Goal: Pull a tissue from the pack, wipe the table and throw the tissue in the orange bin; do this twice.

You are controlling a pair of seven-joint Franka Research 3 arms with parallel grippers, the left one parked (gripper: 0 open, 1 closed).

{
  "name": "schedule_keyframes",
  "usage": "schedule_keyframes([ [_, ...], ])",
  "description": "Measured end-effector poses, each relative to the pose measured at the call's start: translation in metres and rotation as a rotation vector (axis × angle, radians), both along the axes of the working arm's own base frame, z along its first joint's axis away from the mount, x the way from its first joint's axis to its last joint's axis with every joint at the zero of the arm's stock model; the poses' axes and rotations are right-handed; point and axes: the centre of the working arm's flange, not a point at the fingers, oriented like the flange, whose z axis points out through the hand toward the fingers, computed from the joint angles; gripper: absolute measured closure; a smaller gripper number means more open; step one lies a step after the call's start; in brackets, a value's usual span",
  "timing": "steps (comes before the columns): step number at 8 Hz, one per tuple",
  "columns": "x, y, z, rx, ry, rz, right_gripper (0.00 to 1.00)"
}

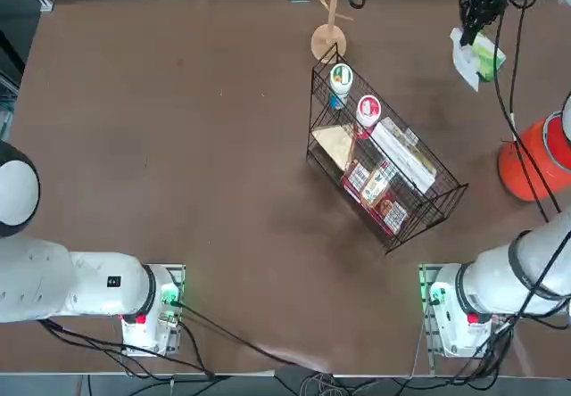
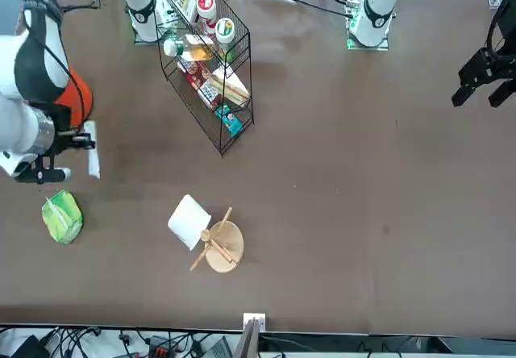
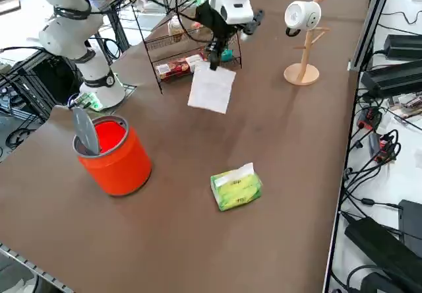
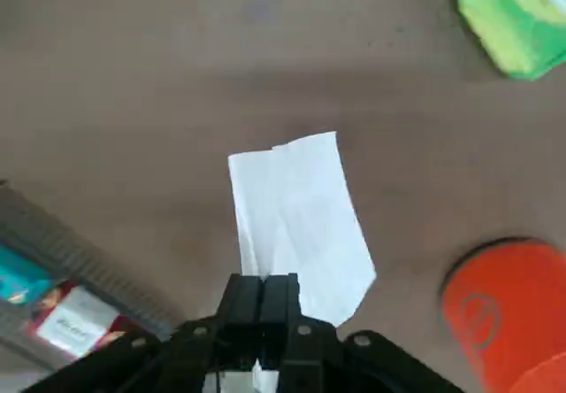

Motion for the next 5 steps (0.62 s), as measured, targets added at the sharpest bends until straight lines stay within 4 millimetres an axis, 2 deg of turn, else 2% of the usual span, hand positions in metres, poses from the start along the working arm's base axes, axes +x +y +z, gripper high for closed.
schedule_keyframes([
  [1,-0.007,0.02,0.0,0.013,0.014,-0.052,0.99],
  [3,-0.024,0.063,-0.018,0.022,0.044,-0.144,0.99],
  [5,-0.045,0.086,-0.045,0.025,0.002,-0.242,0.99],
])
